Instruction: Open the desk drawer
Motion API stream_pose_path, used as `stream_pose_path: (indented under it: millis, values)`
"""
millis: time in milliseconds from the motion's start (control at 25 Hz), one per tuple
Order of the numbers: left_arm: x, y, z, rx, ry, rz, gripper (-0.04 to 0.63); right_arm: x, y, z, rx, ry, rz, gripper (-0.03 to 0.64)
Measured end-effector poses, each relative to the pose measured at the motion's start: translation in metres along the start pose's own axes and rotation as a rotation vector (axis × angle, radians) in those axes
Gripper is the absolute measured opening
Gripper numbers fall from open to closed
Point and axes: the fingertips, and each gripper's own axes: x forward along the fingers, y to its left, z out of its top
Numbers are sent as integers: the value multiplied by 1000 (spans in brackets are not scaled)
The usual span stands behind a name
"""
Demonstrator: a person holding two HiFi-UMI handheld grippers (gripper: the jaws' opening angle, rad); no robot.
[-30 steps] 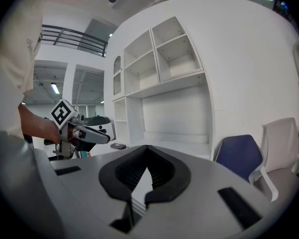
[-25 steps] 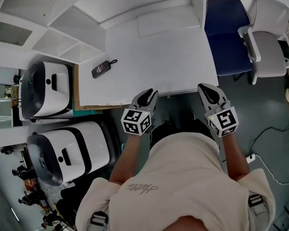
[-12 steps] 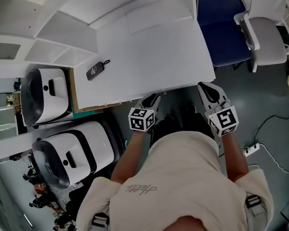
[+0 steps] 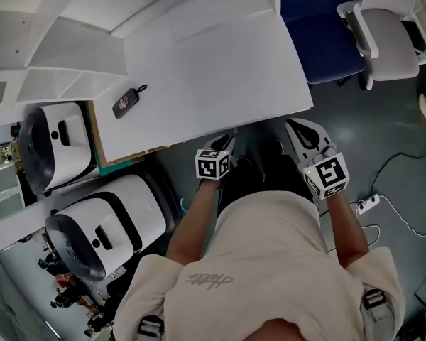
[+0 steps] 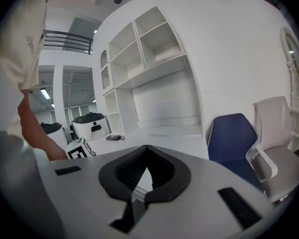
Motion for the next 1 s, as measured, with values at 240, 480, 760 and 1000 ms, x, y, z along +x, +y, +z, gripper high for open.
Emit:
stream_pose_path:
  millis: [240,480,760,1000]
  values:
    - [33,14,-26,-77,53,-8,88,16,11,-3,-95,58,53,-3]
    - [59,29,-38,-133,81,-4,89,28,10,-3,-81,72,62,-3]
    - [85,39,-43,-193,106,-4,95,32,7,-11,-59,95,74,-3]
    - [99,38,-44,-230,125,12,94,27,-7,-17,3,102,59,-3]
